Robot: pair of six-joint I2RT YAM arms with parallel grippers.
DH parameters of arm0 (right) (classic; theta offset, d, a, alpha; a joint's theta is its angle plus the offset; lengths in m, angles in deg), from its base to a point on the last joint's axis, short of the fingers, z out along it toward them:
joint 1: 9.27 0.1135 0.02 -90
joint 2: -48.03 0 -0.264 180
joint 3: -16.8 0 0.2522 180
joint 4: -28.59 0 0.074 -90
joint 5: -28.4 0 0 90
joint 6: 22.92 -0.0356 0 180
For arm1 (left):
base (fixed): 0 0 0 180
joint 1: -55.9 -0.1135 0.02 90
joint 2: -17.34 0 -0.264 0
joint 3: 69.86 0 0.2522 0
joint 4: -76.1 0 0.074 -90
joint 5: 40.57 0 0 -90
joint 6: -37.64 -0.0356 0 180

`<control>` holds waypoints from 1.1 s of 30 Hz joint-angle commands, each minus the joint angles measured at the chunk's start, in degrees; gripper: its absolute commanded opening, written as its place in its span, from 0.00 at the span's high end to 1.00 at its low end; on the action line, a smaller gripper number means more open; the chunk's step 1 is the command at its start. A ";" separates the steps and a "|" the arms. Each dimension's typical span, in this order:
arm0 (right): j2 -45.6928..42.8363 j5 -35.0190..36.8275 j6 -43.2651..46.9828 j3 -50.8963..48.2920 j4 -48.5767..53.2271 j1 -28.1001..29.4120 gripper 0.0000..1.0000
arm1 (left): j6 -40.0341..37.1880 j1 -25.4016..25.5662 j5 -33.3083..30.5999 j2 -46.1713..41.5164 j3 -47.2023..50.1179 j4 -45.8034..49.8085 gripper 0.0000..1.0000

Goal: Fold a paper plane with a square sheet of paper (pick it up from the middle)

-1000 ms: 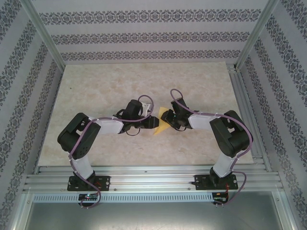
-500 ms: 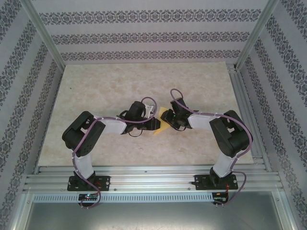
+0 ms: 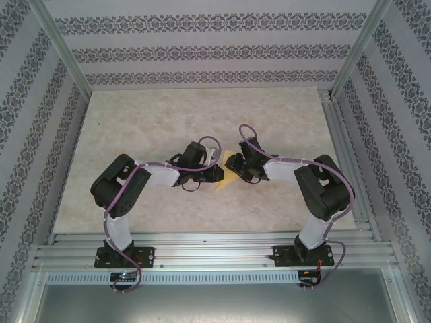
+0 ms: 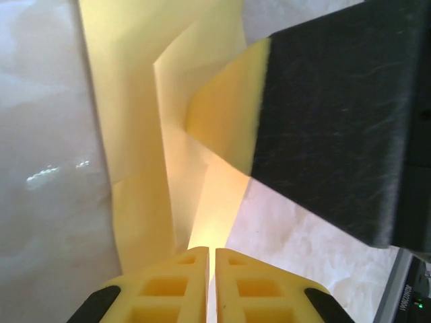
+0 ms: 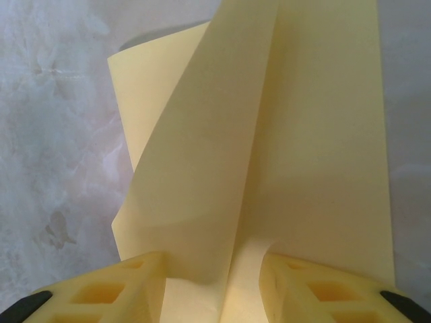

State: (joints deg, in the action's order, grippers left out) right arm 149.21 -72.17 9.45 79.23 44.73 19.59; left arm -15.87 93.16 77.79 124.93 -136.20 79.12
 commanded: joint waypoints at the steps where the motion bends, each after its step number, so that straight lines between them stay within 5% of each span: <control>1: 5.60 6.00 -0.25 -3.63 10.64 -0.38 0.55 | -0.75 0.45 -1.97 1.42 -1.43 2.93 0.88; 20: 6.73 6.37 4.97 -1.58 13.00 -0.31 0.51 | -0.78 0.19 -2.73 1.89 -1.98 4.50 0.91; 33: 8.92 10.18 3.23 -0.85 15.45 0.40 0.57 | -0.77 -0.08 -1.12 0.39 -2.51 3.68 0.84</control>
State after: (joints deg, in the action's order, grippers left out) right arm 150.94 -70.86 12.53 82.22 49.10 20.01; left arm -15.87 93.16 75.72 126.20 -137.60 82.53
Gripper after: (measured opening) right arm 0.429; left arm 0.153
